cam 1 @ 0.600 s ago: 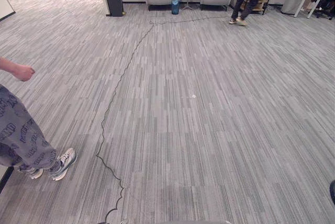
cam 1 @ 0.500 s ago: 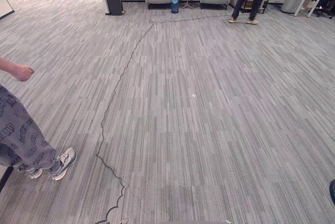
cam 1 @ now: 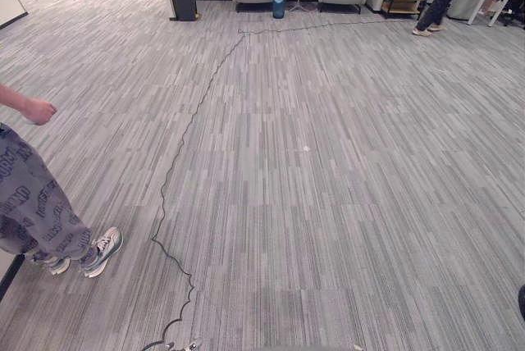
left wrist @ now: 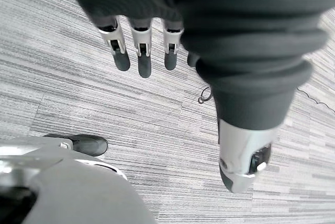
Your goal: Pick up cushions and gather them together orderly.
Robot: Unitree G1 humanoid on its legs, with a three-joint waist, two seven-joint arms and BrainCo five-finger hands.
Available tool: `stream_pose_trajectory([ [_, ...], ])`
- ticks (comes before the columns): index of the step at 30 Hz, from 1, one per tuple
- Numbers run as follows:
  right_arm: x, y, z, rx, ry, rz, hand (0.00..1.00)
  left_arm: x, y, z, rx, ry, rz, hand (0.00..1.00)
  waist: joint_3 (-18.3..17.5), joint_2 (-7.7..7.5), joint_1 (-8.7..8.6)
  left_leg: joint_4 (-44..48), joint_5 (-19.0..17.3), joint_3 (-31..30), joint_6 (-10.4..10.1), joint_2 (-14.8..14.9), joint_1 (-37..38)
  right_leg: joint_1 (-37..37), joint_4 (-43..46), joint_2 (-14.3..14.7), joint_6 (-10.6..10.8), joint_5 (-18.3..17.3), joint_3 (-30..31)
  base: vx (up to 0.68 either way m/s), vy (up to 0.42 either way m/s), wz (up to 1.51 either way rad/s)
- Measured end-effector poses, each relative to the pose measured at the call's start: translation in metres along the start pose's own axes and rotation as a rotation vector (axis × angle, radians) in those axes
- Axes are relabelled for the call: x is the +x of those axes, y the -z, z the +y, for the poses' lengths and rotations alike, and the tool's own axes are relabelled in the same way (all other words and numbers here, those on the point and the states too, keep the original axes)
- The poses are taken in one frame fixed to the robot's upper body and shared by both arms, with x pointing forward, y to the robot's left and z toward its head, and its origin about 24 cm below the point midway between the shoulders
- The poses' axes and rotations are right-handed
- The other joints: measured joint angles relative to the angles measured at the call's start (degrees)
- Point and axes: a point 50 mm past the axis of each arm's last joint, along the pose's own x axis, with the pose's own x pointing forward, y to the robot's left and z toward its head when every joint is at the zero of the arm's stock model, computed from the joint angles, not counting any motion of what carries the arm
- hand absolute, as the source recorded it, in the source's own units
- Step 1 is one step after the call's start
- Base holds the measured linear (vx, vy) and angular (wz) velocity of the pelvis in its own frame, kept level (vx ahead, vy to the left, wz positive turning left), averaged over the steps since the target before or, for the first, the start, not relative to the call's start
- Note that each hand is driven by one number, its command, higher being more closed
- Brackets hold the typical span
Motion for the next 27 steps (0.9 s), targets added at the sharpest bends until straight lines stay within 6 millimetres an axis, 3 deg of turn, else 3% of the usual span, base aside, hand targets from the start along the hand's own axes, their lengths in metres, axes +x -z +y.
stream_pose_trajectory([
  [27, 0.0016, -0.0030, 0.0020, -0.004, -0.004, 0.001, 0.00, 0.0028, -0.0058, -0.0017, 0.016, 0.009, -0.003, 0.00, 2.1, 0.06, 0.00, 0.0, 0.0, -0.2, 0.0, 0.1, 0.6, 0.7, -0.3, 0.1, -0.1, -0.1, -0.3, -0.01, -0.008, 0.00],
])
